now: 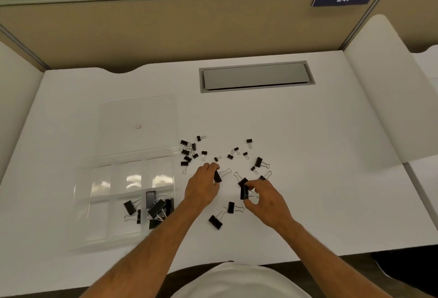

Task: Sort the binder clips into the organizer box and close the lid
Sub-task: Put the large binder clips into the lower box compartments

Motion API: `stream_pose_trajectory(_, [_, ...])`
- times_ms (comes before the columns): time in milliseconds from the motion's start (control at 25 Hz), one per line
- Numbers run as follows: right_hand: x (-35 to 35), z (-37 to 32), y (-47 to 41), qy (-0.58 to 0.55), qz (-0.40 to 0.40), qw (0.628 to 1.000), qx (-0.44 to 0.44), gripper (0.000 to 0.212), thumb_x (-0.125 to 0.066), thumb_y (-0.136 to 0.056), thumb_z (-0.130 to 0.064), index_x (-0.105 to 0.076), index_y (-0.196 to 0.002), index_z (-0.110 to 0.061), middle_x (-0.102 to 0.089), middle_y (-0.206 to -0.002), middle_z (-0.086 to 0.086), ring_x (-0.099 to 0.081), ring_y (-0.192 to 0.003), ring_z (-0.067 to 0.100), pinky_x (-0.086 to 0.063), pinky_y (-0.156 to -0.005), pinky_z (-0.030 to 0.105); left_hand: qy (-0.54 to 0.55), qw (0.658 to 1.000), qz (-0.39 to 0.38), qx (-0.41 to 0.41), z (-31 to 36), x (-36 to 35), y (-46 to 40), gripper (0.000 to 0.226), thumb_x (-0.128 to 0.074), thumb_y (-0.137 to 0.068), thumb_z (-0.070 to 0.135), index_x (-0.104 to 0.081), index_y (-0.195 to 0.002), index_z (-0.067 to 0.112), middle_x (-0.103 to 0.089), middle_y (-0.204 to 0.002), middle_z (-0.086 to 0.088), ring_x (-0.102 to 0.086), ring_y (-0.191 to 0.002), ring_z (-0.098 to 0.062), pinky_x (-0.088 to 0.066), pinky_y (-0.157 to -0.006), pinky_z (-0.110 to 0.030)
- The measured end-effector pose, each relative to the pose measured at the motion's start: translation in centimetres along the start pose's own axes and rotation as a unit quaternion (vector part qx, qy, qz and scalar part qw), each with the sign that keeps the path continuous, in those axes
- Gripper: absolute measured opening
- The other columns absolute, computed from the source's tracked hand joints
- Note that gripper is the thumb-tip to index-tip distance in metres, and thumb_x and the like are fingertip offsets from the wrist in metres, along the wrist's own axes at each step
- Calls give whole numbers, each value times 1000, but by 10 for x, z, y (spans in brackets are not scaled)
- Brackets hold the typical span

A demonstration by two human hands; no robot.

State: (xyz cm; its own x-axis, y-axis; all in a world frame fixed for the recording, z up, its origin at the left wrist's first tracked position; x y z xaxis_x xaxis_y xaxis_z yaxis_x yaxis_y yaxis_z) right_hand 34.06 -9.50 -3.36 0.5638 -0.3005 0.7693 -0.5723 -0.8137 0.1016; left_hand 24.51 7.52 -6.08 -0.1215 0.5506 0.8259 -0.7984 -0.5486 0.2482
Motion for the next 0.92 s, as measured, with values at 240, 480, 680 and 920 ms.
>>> stream_pose_trajectory(240, [-11,-37,-3,-11,-13,1000,14,39,-75,-78,-25,-63,-115,-22,-59,-97,-13,-51,-87,6,-42,-76,16,79,995,60,18,-16,46,67,35,-69,-82,20,-47,-105,34,-59,-98,12,-55,-86,-9,-49,-70,-28])
stream_pose_trajectory(480, [-42,-83,-8,-57,-45,997,24,39,-74,-78,-28,-58,-114,-32,-58,-99,-17,-53,-92,4,-44,-76,17,121,986,90,70,-56,90,122,37,-70,-81,18,-46,-99,41,-55,-82,18,-56,-70,-4,-43,-56,-17])
stream_pose_trajectory(680, [-72,-126,-7,-66,-71,995,35,38,-75,-78,-26,-56,-108,-38,-59,-95,-21,-54,-92,3,-42,-77,14,128,980,100,115,-117,107,160,39,-73,-83,21,-45,-102,41,-62,-92,21,-60,-75,-1,-44,-61,-11])
stream_pose_trajectory(920, [-130,-164,0,-61,-94,991,73,35,-73,-78,-31,-58,-110,-37,-59,-95,-20,-54,-91,4,-44,-78,15,89,983,115,108,-185,117,182,42,-75,-81,28,-47,-109,40,-54,-97,14,-55,-87,-6,-43,-72,-19])
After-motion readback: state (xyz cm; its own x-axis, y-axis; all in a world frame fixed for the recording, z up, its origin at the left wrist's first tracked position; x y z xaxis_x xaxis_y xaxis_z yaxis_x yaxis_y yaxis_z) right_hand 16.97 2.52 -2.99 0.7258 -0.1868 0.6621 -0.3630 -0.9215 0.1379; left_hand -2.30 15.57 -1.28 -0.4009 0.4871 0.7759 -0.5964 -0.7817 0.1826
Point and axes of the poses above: each hand's wrist, its own y-axis away from the middle knuckle, its own x-axis out of the back of the hand, z = x × y, the point moved 9 cm from there along -y, towards the middle knuckle
